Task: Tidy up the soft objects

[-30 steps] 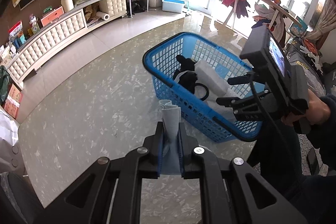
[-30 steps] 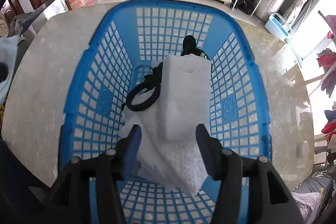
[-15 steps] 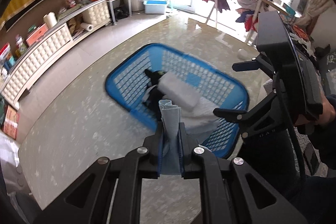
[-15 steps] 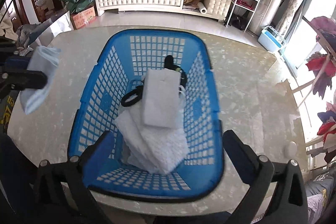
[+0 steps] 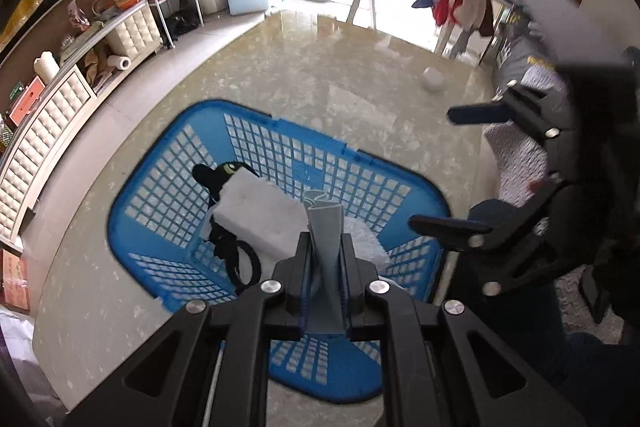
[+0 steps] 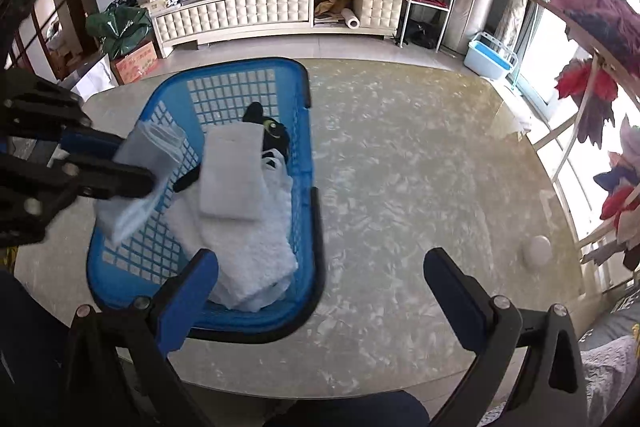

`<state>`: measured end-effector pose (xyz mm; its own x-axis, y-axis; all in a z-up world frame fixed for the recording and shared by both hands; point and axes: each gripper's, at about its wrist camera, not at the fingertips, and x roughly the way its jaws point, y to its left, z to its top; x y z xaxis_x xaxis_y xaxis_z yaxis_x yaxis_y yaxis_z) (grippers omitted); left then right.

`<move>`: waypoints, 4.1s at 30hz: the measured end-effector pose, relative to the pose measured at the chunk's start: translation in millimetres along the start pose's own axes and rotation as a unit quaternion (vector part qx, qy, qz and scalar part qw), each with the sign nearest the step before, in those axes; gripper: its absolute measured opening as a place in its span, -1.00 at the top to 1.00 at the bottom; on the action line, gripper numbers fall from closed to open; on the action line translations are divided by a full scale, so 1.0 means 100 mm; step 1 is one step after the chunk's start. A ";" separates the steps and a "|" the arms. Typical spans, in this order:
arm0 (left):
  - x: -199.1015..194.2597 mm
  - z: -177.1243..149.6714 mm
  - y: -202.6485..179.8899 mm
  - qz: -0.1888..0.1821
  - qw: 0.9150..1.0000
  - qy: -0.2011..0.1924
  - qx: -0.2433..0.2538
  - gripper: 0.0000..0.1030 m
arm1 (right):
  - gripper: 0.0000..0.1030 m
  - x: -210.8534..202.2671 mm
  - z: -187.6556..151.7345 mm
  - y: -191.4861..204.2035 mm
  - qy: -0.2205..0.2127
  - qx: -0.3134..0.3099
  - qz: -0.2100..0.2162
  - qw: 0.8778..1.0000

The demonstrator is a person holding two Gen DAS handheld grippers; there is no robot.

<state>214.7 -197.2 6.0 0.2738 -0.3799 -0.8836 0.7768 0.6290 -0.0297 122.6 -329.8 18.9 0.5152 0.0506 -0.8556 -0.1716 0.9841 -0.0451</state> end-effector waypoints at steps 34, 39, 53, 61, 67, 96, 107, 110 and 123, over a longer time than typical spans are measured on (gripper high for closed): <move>0.90 -0.02 0.07 -0.013 0.995 0.095 -0.012 -0.20 | -1.00 0.20 0.01 -0.13 0.015 0.022 0.035 0.999; 0.83 -0.02 0.08 0.000 0.996 0.083 -0.014 -0.23 | -1.00 0.13 0.01 -0.14 0.011 0.023 0.033 0.999; 0.10 -0.13 -0.06 0.056 0.998 0.007 -0.015 -0.99 | -0.99 -0.09 0.01 -0.08 -0.004 0.029 0.031 0.999; -0.44 -0.36 -0.06 0.094 0.990 -0.087 -0.058 -0.99 | -0.99 -0.32 0.01 0.05 -0.030 0.022 0.032 0.999; -0.81 -0.57 -0.15 0.120 0.978 -0.150 -0.075 -0.99 | -0.99 -0.50 -0.03 0.14 -0.063 0.036 0.028 0.997; -1.47 -1.28 -0.11 0.182 0.936 -0.249 -0.169 -0.99 | -1.00 -0.97 -0.13 0.83 -0.187 0.013 0.025 0.982; -1.48 -1.32 -0.11 0.177 0.937 -0.248 -0.171 -0.99 | -0.99 -1.03 -0.16 0.89 -0.185 0.011 0.026 0.982; -1.48 -1.33 -0.11 0.171 0.938 -0.247 -0.175 -0.99 | -1.00 -1.04 -0.16 0.90 -0.186 0.011 0.026 0.982; -1.52 -1.35 -0.14 0.150 0.938 -0.255 -0.180 -0.99 | -0.99 -1.04 -0.16 0.93 -0.184 0.012 0.028 0.982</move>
<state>85.8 -56.3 77.3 0.7571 -0.3660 -0.5411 0.4048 0.9130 -0.0512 39.4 -245.9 95.6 0.7749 0.1581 -0.6120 -0.1908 0.9815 0.0120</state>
